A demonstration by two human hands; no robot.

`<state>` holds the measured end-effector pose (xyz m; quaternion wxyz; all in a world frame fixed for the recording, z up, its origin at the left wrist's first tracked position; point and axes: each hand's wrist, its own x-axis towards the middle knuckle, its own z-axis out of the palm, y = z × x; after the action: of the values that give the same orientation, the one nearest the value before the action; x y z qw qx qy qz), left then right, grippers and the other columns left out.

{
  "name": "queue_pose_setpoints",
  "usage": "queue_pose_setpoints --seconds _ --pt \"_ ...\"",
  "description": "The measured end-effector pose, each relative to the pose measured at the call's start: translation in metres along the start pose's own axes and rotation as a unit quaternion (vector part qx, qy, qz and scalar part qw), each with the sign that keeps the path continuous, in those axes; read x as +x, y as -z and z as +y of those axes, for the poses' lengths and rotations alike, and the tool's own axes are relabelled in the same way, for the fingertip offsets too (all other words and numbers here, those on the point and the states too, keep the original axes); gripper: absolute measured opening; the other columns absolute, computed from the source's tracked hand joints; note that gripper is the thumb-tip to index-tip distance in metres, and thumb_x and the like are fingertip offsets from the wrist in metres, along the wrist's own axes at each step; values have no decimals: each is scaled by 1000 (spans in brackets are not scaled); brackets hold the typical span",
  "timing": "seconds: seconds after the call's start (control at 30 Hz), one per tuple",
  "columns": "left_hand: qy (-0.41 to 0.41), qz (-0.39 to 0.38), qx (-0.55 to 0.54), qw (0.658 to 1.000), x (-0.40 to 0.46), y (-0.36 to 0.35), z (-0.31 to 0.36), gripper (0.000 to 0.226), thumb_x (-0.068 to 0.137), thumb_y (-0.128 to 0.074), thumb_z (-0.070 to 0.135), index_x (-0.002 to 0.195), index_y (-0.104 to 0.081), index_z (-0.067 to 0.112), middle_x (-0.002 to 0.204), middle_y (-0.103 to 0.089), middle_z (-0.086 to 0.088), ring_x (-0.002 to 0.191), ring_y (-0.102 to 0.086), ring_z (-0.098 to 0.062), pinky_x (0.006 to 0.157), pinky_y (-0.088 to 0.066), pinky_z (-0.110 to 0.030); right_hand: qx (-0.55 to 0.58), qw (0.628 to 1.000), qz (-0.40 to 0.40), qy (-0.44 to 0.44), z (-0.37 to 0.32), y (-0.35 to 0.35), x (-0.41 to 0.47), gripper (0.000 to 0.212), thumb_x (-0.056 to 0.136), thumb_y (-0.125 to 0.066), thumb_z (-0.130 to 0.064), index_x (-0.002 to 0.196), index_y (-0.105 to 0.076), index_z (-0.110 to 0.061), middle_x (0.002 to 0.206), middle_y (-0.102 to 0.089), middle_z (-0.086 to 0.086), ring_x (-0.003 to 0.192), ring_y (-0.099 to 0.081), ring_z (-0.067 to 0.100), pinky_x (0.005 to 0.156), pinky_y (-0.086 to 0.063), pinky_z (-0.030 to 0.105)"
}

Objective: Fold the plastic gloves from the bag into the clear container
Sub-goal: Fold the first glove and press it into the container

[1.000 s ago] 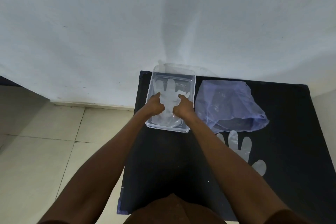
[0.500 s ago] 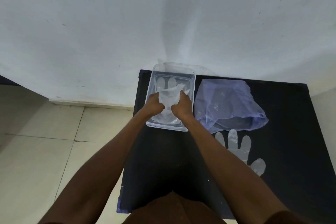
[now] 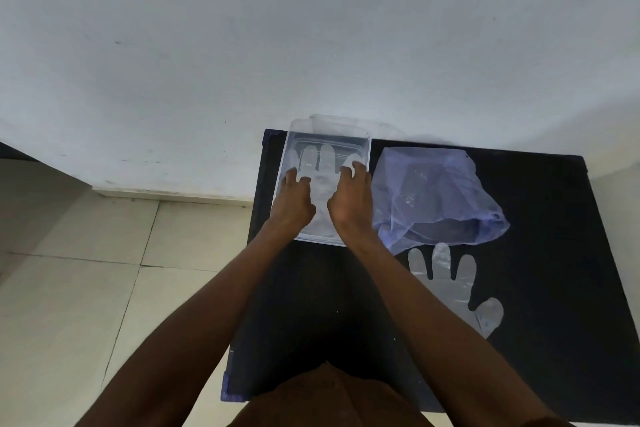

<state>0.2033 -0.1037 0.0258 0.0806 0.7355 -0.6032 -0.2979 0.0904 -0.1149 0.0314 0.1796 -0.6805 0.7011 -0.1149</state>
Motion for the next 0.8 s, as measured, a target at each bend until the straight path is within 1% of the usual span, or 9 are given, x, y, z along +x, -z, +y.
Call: queue_pose_setpoints --seconds 0.07,0.13,0.2,0.23,0.3,0.5,0.6,0.7,0.8 --pt "-8 3 -4 1000 0 -3 1 49 91 -63 2 138 -54 10 154 -39 -13 140 -45 -31 111 -43 -40 10 1000 -3 24 1 2 2 54 91 -66 -3 141 -48 -5 152 -41 13 139 -42 28 105 -47 33" --pt "5 -30 -17 999 1 -4 0 48 90 -64 2 137 -57 11 146 -48 -12 130 -55 -31 108 -46 -39 54 995 -80 5 0 2 3 57 91 -63 0 144 -44 -5 148 -46 14 135 -48 30 106 -45 35" --pt "21 -75 -6 997 3 -5 -3 49 90 -65 5 138 -56 12 145 -51 -13 128 -56 -31 109 -45 -39 77 981 -177 -31 0 -2 7 55 93 -61 -4 144 -42 -3 144 -50 17 131 -51 32 105 -45 35" --pt "27 -93 4 995 4 -7 -5 49 91 -64 6 139 -55 12 145 -51 -13 129 -55 -32 110 -44 -39 74 974 -209 -43 0 -5 9 51 94 -60 -7 142 -43 -2 142 -52 18 129 -53 33 104 -45 35" --pt "33 -119 17 992 7 -9 -9 50 91 -63 7 140 -54 11 146 -51 -14 131 -53 -32 113 -42 -41 73 966 -241 -62 3 -12 13 46 96 -57 -12 139 -44 -1 141 -50 20 128 -53 34 102 -46 35" --pt "32 -132 32 990 13 -13 -14 53 92 -60 6 143 -51 12 148 -48 -15 134 -50 -34 117 -39 -42 60 956 -267 -105 11 -29 22 50 97 -53 -16 142 -38 0 147 -43 23 135 -45 37 114 -40 42" --pt "30 -131 28 991 15 -15 -15 52 91 -62 6 142 -52 13 148 -48 -14 133 -50 -33 117 -39 -43 65 955 -265 -115 13 -34 24 50 97 -53 -16 142 -40 0 146 -45 23 133 -48 37 111 -43 42" --pt "29 -112 19 993 17 -15 -14 51 89 -63 4 139 -55 13 146 -50 -14 132 -51 -33 115 -41 -43 86 963 -234 -102 11 -33 27 46 94 -57 -12 138 -45 0 141 -50 21 128 -52 35 104 -47 38" --pt "20 -106 20 994 19 -14 -15 51 89 -60 2 138 -56 14 146 -50 -14 133 -50 -33 115 -41 -43 86 974 -199 -60 10 -32 33 50 92 -59 -6 139 -44 -1 142 -49 19 130 -51 34 107 -47 39"
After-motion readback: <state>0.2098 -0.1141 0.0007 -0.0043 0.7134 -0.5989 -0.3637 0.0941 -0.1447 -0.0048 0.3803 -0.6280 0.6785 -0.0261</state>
